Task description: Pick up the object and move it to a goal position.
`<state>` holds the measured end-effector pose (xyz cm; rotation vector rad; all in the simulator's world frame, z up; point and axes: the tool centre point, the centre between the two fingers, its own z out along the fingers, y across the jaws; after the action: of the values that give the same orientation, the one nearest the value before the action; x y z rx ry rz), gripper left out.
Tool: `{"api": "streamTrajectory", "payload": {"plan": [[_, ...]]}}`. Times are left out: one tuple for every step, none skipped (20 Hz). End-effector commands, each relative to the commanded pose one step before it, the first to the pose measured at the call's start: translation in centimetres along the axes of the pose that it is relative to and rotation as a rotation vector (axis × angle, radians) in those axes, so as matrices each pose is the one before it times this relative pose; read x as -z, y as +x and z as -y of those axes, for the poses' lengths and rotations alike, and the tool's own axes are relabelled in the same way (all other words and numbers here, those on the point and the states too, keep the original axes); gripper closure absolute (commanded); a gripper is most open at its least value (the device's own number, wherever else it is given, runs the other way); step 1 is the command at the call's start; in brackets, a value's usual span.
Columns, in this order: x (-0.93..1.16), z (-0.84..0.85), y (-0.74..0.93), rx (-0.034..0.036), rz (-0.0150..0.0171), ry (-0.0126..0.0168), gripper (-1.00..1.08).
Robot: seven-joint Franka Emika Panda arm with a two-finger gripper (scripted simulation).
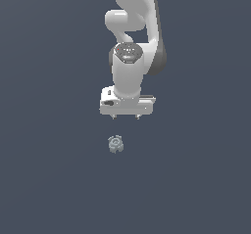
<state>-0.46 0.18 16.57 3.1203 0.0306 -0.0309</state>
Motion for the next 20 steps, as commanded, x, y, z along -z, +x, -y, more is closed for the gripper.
{"api": "streamTrajectory", "payload": {"plan": [[0.000,-0.001,0.000,0.00000,0.00000,0.00000,-0.92],[0.023,0.024,0.022,0.00000,0.00000,0.00000,-0.92],[0.142,0.116,0.045,0.00093,-0.00122,0.00071,-0.92],[0.192,0.166,0.086,0.00099,-0.00131,0.00079,-0.92],[0.277,0.237,0.116,0.00151,-0.00197,0.00121,-0.92],[0.350,0.302,0.146,0.00190,-0.00245,0.00153,-0.92],[0.351,0.304,0.144,0.00193,-0.00245,0.00157,-0.92],[0.269,0.234,0.109,0.00149,-0.00186,0.00121,-0.92],[0.191,0.166,0.075,0.00110,-0.00135,0.00089,-0.92],[0.107,0.094,0.043,0.00062,-0.00075,0.00050,-0.92],[0.014,0.015,0.014,0.00000,0.00000,0.00000,-0.92],[-0.031,-0.034,-0.029,0.00000,0.00000,0.00000,-0.92],[-0.071,-0.057,-0.016,-0.00055,0.00067,-0.00045,-0.92],[-0.021,-0.040,0.014,0.00000,0.00000,0.00000,-0.92],[-0.038,-0.003,0.049,0.00168,-0.00017,0.00013,-0.92],[-0.076,-0.052,0.080,0.00206,-0.00014,0.00012,-0.92],[-0.114,-0.077,0.105,0.00284,-0.00013,0.00012,-0.92],[-0.152,-0.108,0.131,0.00352,-0.00012,0.00013,-0.92],[-0.190,-0.134,0.156,0.00431,-0.00013,0.00015,-0.92],[-0.227,-0.163,0.181,0.00502,-0.00014,0.00018,-0.92]]}}
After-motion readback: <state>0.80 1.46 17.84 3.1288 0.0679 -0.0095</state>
